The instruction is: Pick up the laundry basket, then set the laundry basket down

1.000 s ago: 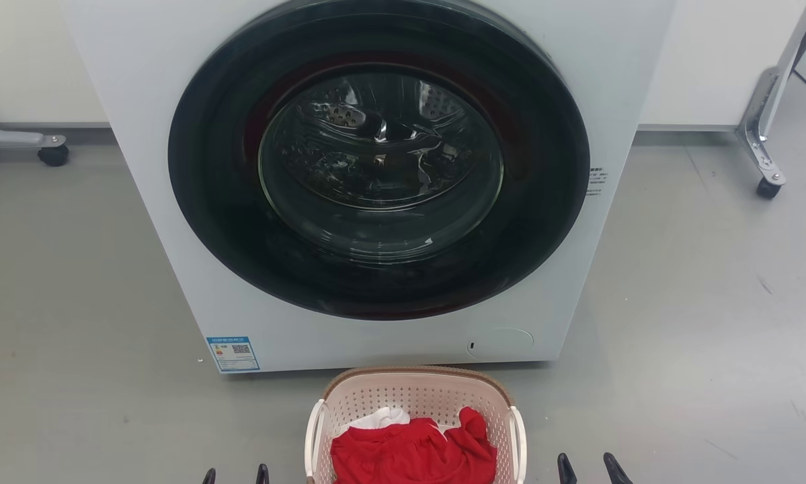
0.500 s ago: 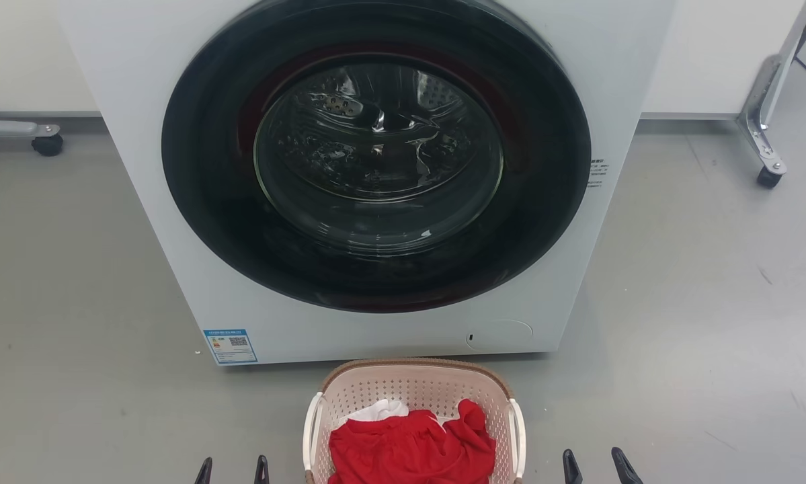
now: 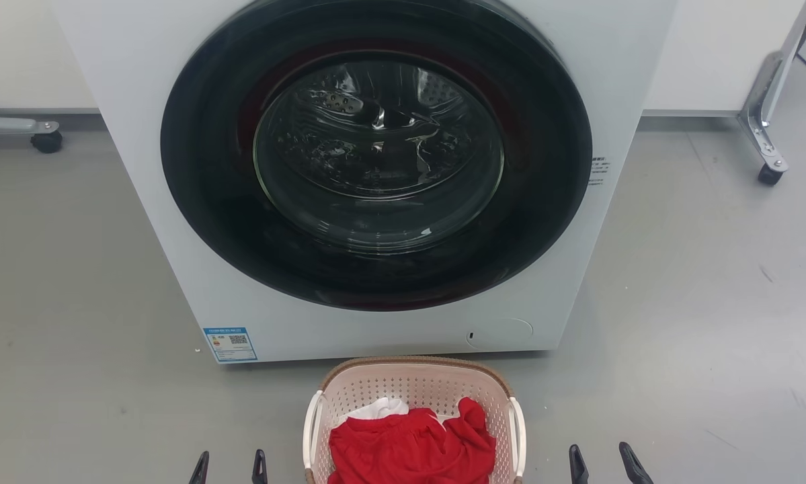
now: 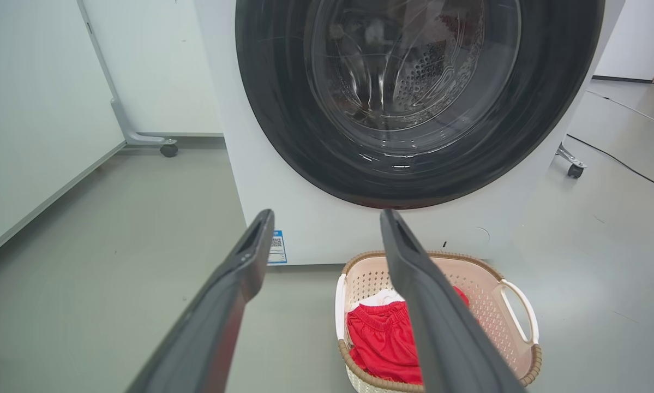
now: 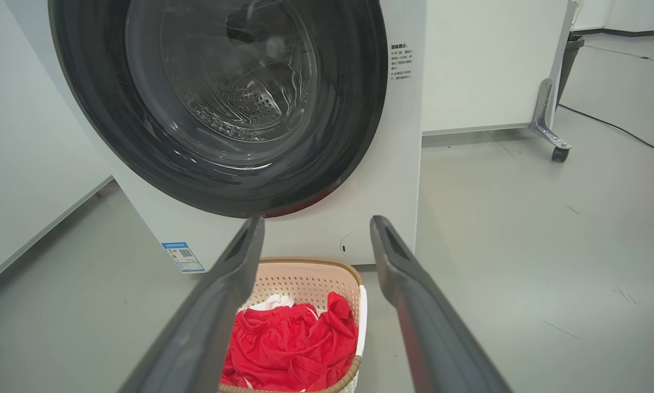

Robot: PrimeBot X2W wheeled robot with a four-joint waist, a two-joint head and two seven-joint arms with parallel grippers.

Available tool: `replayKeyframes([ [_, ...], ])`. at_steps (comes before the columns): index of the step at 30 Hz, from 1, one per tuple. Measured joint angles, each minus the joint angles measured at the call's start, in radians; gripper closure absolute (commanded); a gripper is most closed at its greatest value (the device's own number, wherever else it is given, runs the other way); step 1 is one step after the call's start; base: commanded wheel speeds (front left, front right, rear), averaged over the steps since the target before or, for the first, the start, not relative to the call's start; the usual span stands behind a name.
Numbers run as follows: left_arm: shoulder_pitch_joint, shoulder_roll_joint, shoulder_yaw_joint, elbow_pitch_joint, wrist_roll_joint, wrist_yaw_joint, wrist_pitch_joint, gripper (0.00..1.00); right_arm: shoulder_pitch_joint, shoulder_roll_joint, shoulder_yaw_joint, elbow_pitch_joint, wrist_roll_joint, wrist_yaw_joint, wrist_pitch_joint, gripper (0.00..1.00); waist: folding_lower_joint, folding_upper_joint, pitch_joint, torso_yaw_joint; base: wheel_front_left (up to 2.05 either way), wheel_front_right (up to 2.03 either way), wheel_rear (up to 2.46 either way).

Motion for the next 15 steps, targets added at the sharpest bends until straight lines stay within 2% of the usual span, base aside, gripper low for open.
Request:
replayKeyframes([
  [14, -0.002, -0.003, 0.009, 0.005, 0.010, 0.000, 0.000, 0.00, 0.001, 0.002, -0.008, -0.007, -0.011, 0.000, 0.000, 0.00, 0.0000, 0.0000, 0.000, 0.004, 0.00, 0.00, 0.00],
  [15, 0.000, -0.003, 0.008, 0.013, 0.009, -0.001, 0.001, 1.00, 0.001, 0.002, -0.007, 0.001, -0.010, 0.000, 0.002, 1.00, 0.0000, 0.0000, 0.000, 0.004, 0.00, 0.00, 0.00],
])
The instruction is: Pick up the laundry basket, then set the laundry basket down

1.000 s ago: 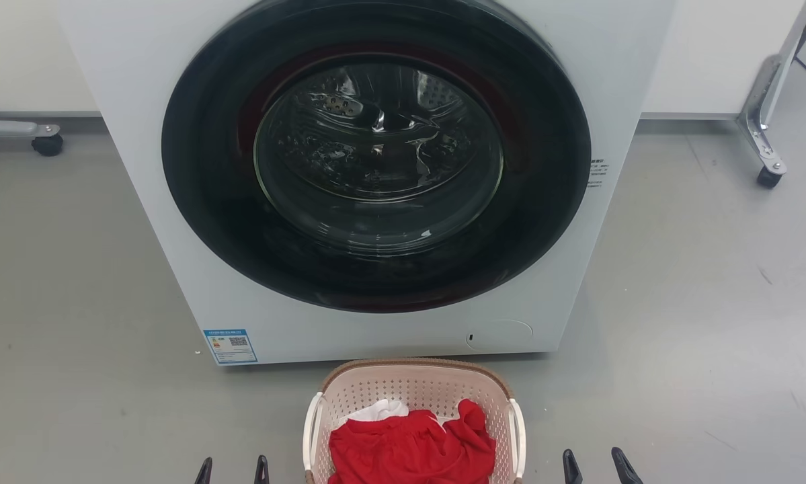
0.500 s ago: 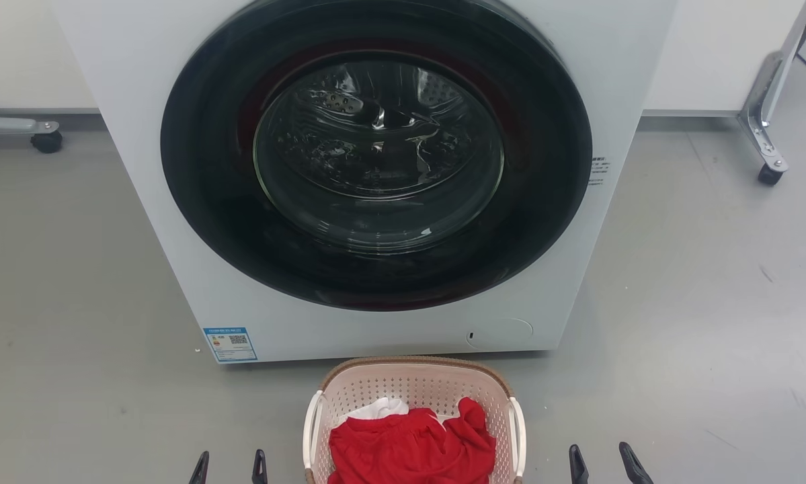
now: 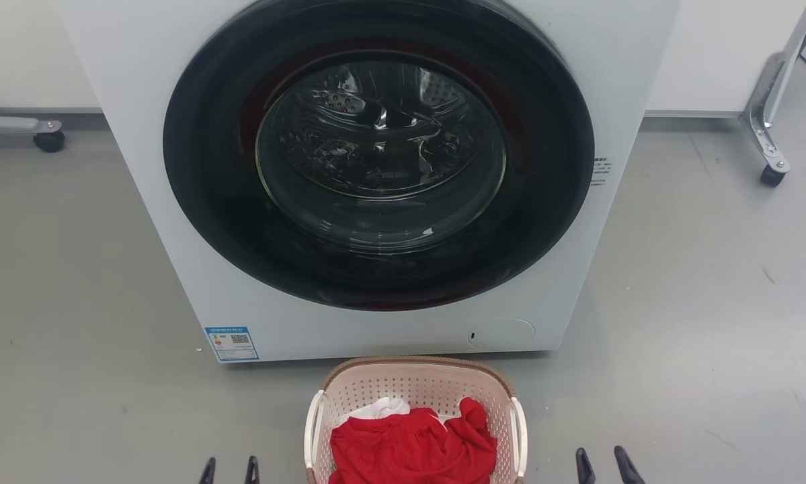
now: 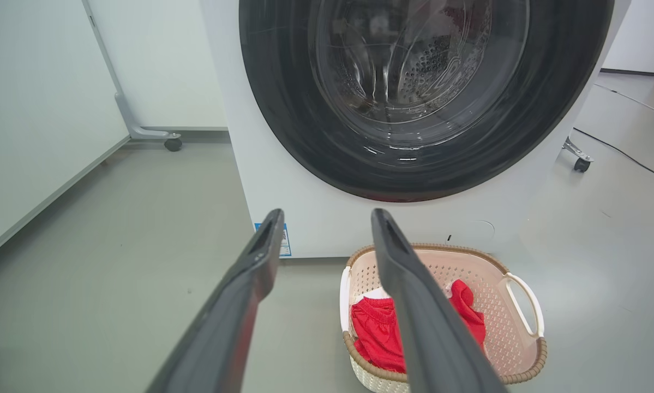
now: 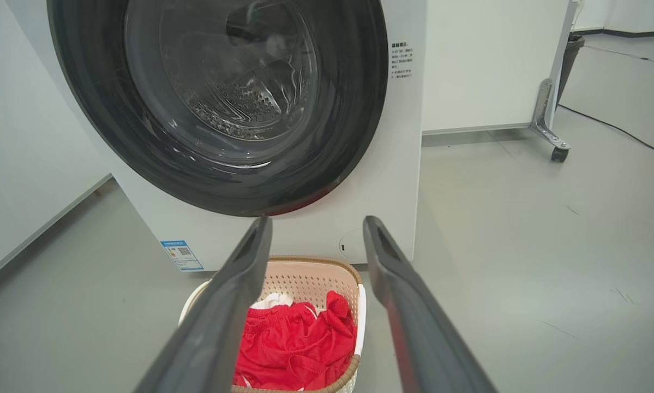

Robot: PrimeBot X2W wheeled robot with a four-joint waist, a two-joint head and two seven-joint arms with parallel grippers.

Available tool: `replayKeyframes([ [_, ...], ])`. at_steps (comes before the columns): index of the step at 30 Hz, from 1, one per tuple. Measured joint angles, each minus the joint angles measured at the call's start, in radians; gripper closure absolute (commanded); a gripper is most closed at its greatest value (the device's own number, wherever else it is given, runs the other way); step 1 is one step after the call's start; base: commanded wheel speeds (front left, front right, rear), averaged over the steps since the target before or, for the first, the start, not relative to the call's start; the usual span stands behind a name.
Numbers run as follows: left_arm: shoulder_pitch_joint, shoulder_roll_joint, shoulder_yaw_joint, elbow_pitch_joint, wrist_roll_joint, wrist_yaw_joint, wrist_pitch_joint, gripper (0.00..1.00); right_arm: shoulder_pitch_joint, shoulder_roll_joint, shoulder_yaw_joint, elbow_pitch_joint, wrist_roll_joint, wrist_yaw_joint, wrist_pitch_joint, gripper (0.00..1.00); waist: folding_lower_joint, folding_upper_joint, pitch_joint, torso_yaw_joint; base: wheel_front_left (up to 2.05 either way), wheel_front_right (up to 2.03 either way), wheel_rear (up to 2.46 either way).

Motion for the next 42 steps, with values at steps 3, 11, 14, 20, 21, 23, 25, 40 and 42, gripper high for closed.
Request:
replayKeyframes([
  [3, 0.009, -0.001, -0.003, 0.033, -0.002, 0.000, 0.000, 1.00, 0.008, 0.000, 0.001, 0.035, 0.001, 0.000, 0.001, 1.00, 0.0000, 0.0000, 0.000, 0.000, 0.00, 0.00, 0.00],
  [11, 0.014, -0.002, 0.012, 0.046, -0.060, -0.011, 0.018, 1.00, 0.015, 0.000, -0.023, 0.046, 0.056, 0.013, 0.011, 1.00, 0.0000, 0.0000, -0.001, 0.000, 0.00, 0.00, 0.00],
  [14, 0.012, -0.002, 0.021, 0.052, -0.095, -0.022, 0.028, 1.00, 0.013, 0.000, -0.037, 0.049, 0.100, 0.022, 0.025, 1.00, 0.0000, 0.0001, -0.001, 0.000, 0.00, 0.00, 0.00],
  [20, 0.001, -0.002, 0.033, 0.054, -0.190, -0.037, 0.050, 1.00, 0.002, 0.001, -0.059, 0.054, 0.185, 0.033, 0.045, 1.00, -0.0001, 0.0000, -0.002, 0.000, 0.00, 0.00, 0.00],
  [21, 0.000, -0.002, 0.035, 0.054, -0.208, -0.037, 0.055, 1.00, -0.001, 0.001, -0.064, 0.054, 0.203, 0.036, 0.050, 1.00, 0.0000, 0.0001, -0.003, 0.000, 0.00, 0.00, 0.00],
  [23, -0.003, -0.002, 0.041, 0.055, -0.236, -0.045, 0.063, 1.00, -0.005, 0.002, -0.073, 0.056, 0.229, 0.041, 0.060, 1.00, -0.0001, 0.0000, -0.003, 0.000, 0.00, 0.00, 0.00],
  [25, -0.005, -0.002, 0.048, 0.056, -0.270, -0.046, 0.071, 1.00, -0.006, 0.002, -0.083, 0.059, 0.260, 0.048, 0.068, 1.00, 0.0000, 0.0000, -0.003, 0.000, 0.00, 0.00, 0.00],
  [40, -0.039, -0.003, 0.088, 0.064, -0.493, -0.081, 0.133, 1.00, -0.039, 0.004, -0.152, 0.077, 0.472, 0.084, 0.128, 1.00, 0.0000, 0.0000, -0.006, 0.000, 0.00, 0.00, 0.00],
  [42, -0.045, -0.003, 0.092, 0.065, -0.523, -0.090, 0.141, 1.00, -0.045, 0.004, -0.162, 0.080, 0.498, 0.089, 0.134, 1.00, 0.0000, 0.0000, -0.007, 0.000, 0.00, 0.00, 0.00],
])
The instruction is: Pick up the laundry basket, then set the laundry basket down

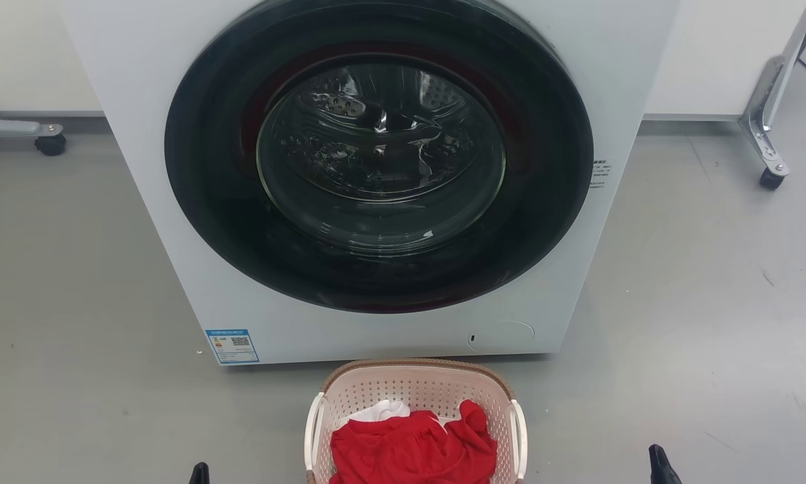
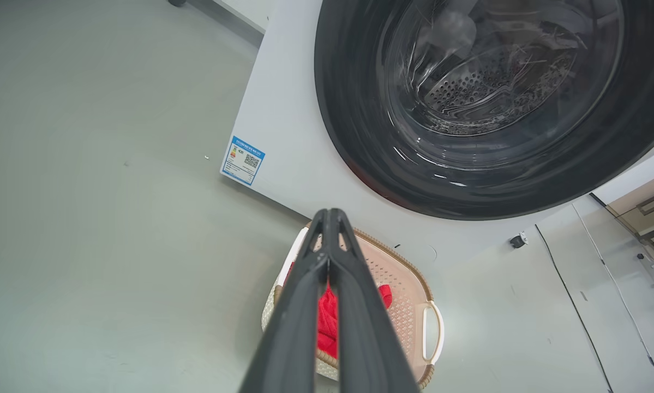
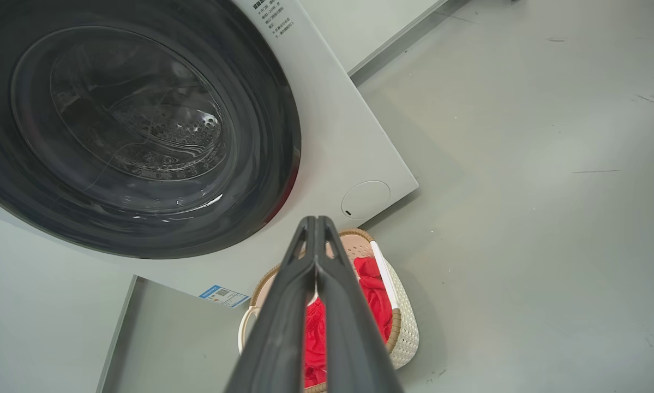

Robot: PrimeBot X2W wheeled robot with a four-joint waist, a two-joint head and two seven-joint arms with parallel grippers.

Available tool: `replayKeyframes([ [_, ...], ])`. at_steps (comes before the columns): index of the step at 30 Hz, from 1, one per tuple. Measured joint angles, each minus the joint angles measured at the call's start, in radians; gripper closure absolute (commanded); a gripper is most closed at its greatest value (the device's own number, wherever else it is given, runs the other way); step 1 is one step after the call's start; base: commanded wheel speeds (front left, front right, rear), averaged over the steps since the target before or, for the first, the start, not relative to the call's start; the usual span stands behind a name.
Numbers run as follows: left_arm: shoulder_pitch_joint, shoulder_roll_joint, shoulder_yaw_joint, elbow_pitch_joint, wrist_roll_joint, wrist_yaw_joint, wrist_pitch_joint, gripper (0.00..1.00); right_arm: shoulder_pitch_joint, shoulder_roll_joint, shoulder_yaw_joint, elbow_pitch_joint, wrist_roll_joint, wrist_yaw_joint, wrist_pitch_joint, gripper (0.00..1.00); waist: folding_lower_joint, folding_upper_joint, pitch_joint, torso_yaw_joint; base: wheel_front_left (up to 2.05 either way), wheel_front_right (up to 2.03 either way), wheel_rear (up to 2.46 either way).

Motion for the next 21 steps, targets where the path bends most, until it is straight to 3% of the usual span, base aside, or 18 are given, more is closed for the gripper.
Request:
replayKeyframes([
  [21, -0.044, -0.005, 0.056, 0.011, -0.306, -0.053, 0.072, 1.00, -0.045, 0.002, -0.093, 0.026, 0.294, 0.053, 0.080, 1.00, 0.0000, 0.0001, -0.004, 0.000, 0.00, 0.00, 0.00],
])
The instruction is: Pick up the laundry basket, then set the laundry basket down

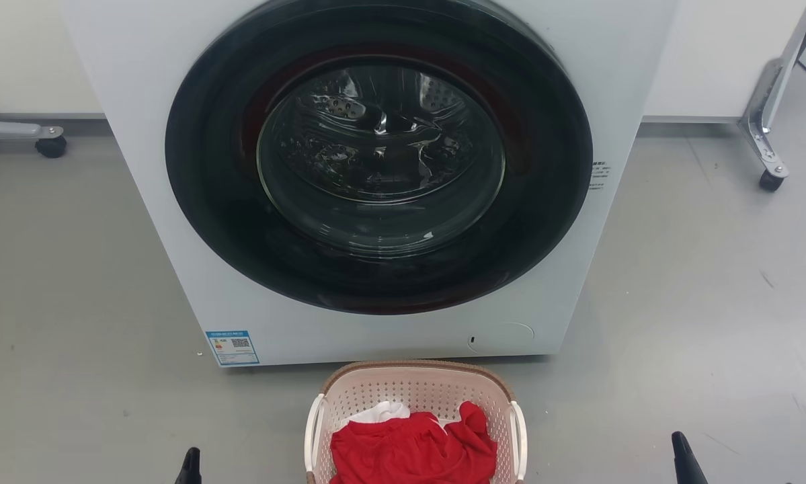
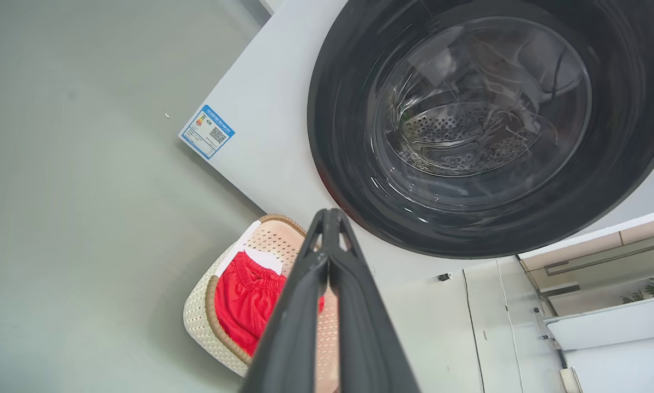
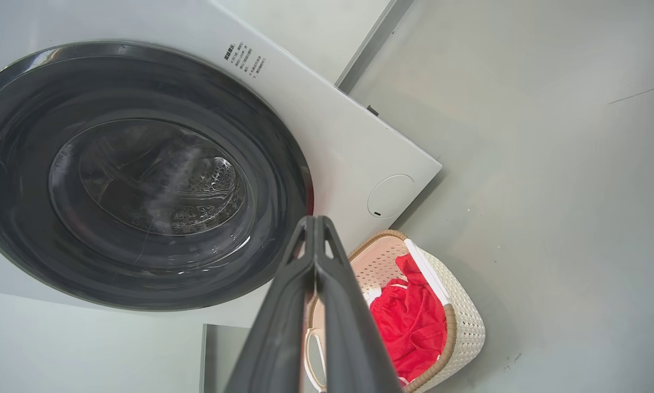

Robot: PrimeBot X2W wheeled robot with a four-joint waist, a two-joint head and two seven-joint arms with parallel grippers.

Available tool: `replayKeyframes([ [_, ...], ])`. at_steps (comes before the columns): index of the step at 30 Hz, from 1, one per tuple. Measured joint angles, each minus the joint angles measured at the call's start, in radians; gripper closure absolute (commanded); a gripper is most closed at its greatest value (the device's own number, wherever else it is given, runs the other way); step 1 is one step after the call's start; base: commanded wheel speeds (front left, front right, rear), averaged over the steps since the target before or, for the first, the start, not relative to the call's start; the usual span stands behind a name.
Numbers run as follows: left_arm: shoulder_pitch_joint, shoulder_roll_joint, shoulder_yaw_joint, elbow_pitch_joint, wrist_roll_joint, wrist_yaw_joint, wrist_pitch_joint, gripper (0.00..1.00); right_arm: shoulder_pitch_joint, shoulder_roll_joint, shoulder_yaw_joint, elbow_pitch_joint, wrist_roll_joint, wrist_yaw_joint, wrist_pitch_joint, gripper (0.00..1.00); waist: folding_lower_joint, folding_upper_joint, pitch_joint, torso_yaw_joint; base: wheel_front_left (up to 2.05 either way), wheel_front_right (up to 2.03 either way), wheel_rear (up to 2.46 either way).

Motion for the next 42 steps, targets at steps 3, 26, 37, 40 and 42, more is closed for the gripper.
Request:
replayKeyframes([
  [3, -0.003, 0.000, 0.007, 0.001, -0.044, -0.008, 0.013, 1.00, -0.002, 0.000, -0.013, 0.005, 0.043, 0.005, 0.012, 1.00, 0.0000, 0.0000, -0.001, 0.000, 0.00, 0.00, 0.00],
  [26, -0.061, -0.002, 0.069, 0.013, -0.388, -0.070, 0.100, 1.00, -0.060, 0.002, -0.119, 0.033, 0.373, 0.068, 0.096, 1.00, 0.0000, 0.0000, -0.005, 0.000, 0.00, 0.00, 0.00],
  [37, -0.083, -0.004, 0.095, 0.018, -0.532, -0.096, 0.132, 1.00, -0.082, 0.003, -0.163, 0.046, 0.509, 0.093, 0.131, 1.00, 0.0000, 0.0000, -0.007, 0.000, 0.00, 0.00, 0.00],
  [40, -0.092, -0.005, 0.102, 0.021, -0.577, -0.098, 0.144, 1.00, -0.084, 0.003, -0.177, 0.050, 0.553, 0.102, 0.140, 1.00, 0.0000, 0.0000, -0.007, 0.000, 0.00, 0.00, 0.00],
  [42, -0.099, -0.005, 0.105, 0.021, -0.594, -0.105, 0.148, 1.00, -0.088, 0.003, -0.181, 0.051, 0.564, 0.104, 0.147, 1.00, 0.0000, 0.0000, -0.007, 0.000, 0.00, 0.00, 0.00],
])
